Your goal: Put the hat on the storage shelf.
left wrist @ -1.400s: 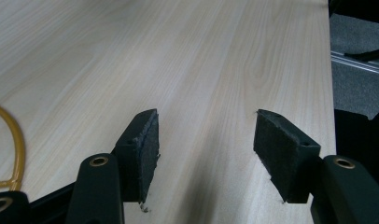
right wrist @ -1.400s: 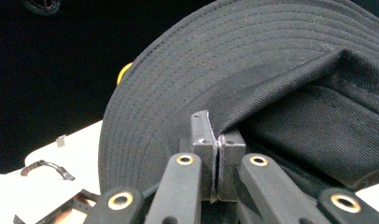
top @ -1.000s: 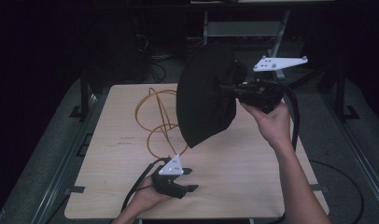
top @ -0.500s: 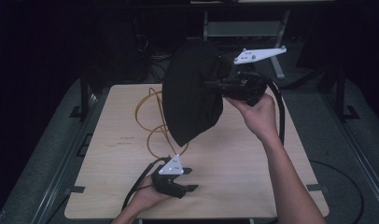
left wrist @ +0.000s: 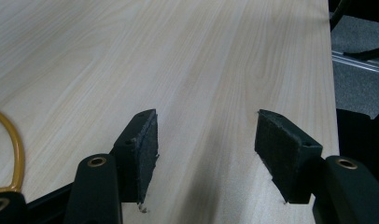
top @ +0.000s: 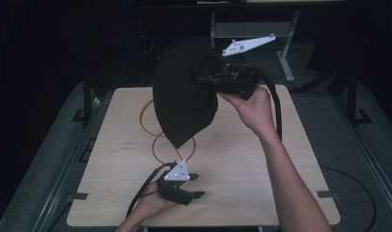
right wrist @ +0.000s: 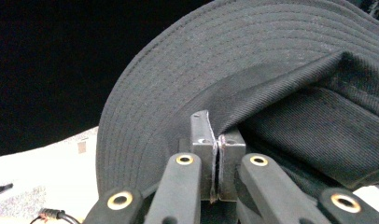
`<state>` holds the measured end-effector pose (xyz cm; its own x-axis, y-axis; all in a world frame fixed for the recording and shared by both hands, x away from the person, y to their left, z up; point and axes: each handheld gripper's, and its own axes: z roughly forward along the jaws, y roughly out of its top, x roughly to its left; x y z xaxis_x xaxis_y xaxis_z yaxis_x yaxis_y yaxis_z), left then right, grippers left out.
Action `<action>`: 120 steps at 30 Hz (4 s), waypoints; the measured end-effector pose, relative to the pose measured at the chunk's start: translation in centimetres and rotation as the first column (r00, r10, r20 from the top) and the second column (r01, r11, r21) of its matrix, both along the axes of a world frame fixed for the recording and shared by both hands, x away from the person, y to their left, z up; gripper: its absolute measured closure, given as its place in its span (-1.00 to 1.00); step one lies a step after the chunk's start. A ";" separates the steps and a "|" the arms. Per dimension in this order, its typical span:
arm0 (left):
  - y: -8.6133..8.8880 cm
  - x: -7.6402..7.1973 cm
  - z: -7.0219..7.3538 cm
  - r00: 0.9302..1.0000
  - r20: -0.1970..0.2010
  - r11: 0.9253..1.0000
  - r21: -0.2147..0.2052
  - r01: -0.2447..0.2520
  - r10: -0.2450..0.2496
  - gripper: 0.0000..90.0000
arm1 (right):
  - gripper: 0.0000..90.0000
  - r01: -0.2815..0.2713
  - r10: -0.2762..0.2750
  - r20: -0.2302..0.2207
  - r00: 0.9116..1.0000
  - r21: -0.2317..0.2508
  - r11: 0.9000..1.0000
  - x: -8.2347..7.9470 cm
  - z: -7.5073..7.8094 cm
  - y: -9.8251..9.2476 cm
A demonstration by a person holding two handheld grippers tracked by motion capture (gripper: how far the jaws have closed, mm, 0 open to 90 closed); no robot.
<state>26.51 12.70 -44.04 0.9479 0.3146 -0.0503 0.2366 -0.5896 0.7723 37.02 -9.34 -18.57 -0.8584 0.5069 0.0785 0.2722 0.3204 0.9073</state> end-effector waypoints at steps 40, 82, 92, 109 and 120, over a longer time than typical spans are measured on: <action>-1.0 -0.8 0.0 0.999 0.016 0.999 0.011 0.040 -0.040 -0.18 | 0.73 -0.122 0.122 -0.099 0.988 0.004 0.992 4.4 -5.5 12.8; -1.0 -1.1 -0.2 0.999 0.013 0.999 0.010 0.049 -0.049 -0.23 | -0.19 0.030 -0.017 -0.073 0.997 0.174 0.984 2.1 -4.3 -1.7; -1.0 -1.1 -0.2 0.999 0.016 0.999 0.016 0.049 -0.050 -0.25 | -0.24 0.074 -0.063 -0.071 0.995 0.157 0.985 1.4 -4.8 -4.5; -0.6 -1.2 -0.1 1.000 0.014 1.000 -0.003 0.025 -0.025 -0.29 | -0.33 0.138 -0.129 -0.076 0.989 0.125 0.982 -0.4 -6.2 -8.7; -0.6 -1.2 -0.2 1.000 0.018 1.000 -0.002 0.016 -0.016 -0.33 | -0.35 0.170 -0.160 -0.091 0.983 0.112 0.979 -1.4 -7.7 -11.1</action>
